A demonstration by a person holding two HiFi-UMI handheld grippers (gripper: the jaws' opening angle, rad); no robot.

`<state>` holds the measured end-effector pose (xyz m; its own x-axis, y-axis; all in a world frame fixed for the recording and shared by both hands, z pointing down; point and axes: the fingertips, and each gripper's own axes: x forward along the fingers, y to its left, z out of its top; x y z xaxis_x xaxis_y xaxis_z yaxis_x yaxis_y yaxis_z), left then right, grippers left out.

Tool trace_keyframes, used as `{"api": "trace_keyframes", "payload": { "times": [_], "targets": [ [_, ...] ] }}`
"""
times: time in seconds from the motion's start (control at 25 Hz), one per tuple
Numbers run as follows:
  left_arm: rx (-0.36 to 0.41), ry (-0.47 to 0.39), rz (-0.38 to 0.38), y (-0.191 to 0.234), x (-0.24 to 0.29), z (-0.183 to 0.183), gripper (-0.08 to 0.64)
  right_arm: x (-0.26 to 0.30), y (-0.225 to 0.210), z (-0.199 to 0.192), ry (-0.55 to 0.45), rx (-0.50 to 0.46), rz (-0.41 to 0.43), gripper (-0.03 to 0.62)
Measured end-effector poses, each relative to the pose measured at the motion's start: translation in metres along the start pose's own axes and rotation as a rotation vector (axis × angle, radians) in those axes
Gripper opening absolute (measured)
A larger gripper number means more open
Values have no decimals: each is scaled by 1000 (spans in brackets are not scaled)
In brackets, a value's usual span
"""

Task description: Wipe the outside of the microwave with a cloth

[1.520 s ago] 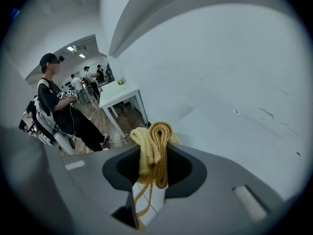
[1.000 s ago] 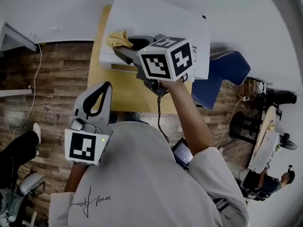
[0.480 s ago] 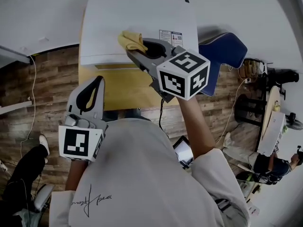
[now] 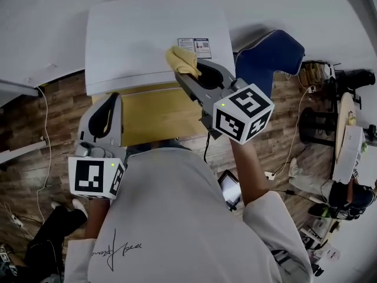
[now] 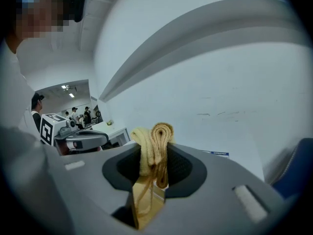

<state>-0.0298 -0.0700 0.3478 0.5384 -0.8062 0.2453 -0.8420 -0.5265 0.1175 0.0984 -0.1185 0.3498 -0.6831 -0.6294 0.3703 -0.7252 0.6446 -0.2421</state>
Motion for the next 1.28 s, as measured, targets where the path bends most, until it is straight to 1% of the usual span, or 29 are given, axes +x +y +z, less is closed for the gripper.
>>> {"api": "trace_keyframes", "payload": {
  "times": [0.16,0.36,0.48,0.68,0.92,1.16,1.28],
  "targets": [
    [-19,-4,9,-2,5,1,-8,-28,-9,0,-48,-3,-49,120],
    [-37,0,-1,-9,9,-7,-8,-57,-18,-12,-71,-16,-98,120],
    [-56,-1,7,-9,8,-10,-8,-71,-23,-16,-116,-5,-125,120],
    [-80,-39,35,-12,6,-12,-8,-83,-18,-18,-145,-23,-110,118],
    [-79,-20,47,-19,4,-18,-8,-90,-15,-21,-135,-30,-116,114],
    [-85,-20,73,-12,-1,-18,-8,-92,-13,-24,-116,-47,-117,114],
    [-85,-17,73,-12,-2,-19,-8,-90,-11,-25,-109,-53,-107,114]
  ]
}}
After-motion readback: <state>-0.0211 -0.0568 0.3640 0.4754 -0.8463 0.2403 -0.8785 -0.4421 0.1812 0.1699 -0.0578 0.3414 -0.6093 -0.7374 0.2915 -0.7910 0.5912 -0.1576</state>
